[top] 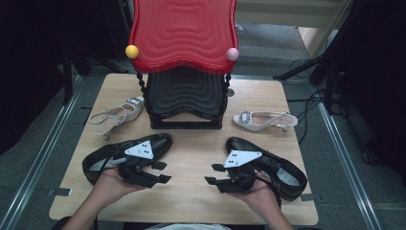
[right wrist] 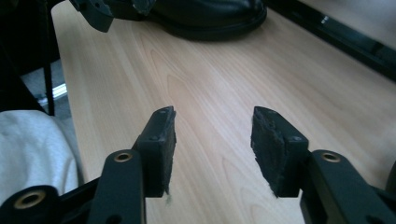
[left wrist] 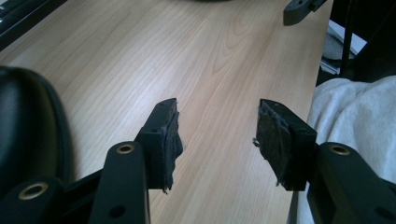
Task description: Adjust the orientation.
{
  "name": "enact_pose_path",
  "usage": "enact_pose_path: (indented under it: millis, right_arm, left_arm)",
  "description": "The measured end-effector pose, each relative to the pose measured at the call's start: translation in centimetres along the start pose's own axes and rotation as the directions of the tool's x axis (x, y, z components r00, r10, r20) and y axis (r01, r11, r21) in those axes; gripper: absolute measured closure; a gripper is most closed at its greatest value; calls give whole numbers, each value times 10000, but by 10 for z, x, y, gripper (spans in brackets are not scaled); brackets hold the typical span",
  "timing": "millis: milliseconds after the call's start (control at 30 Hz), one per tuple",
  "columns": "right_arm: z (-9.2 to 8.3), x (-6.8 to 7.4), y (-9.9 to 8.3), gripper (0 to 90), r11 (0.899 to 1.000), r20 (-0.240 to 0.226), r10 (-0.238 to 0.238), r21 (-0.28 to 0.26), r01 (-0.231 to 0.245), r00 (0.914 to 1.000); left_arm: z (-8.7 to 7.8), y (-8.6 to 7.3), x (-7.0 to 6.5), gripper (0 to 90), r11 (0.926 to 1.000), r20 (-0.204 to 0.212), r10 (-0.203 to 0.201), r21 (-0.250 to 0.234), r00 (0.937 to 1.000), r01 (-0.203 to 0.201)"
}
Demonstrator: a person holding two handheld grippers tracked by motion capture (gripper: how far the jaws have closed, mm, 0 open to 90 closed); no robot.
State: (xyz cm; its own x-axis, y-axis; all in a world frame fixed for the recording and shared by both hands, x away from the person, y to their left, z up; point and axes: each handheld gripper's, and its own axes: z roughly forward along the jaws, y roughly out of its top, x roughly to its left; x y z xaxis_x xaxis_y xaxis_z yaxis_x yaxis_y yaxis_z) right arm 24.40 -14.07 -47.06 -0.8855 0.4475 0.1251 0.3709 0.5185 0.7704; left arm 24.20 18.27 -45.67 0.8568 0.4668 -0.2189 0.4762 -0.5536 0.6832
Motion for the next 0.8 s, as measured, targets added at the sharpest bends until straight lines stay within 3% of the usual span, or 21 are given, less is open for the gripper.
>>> enact_pose_path:
  millis: [33, 267, 367, 433, 600, 667, 800]
  right_arm:
    - [2, -1, 3, 478, 9990, -157, 355, 265, -351, 9992]
    - [5, -4, 6, 499, 9983, 47, 476, 342, -477, 9989]
    - [6, -5, 6, 489, 9982, 7, 481, 370, -481, 9988]
    - [7, -6, 6, 453, 9985, 45, 382, 389, -384, 9993]
    - [10, -6, 5, 457, 9985, 134, 278, 458, -284, 9995]
    - [10, -6, 5, 462, 9986, 83, 269, 463, -273, 9996]
    - [11, -5, 4, 465, 9988, -9, 44, 490, -43, 10000]
  left_arm:
    - [-4, -1, 0, 493, 9999, -69, -141, -27, 9999, 140]
    - [-15, -2, 3, 478, 9973, -421, -311, 659, 9986, 339]
    - [-24, -2, 5, 478, 9978, -509, -401, 508, 9979, 426]
    - [-33, -5, 11, 463, 9963, -485, -786, 301, 9957, 801]
    - [-43, -10, 14, 483, 9948, -633, -785, 600, 9949, 823]
    - [-47, -12, 16, 491, 9944, -932, -673, 749, 9934, 744]
    - [-55, -17, 21, 491, 9952, -1178, -609, 692, 9912, 694]
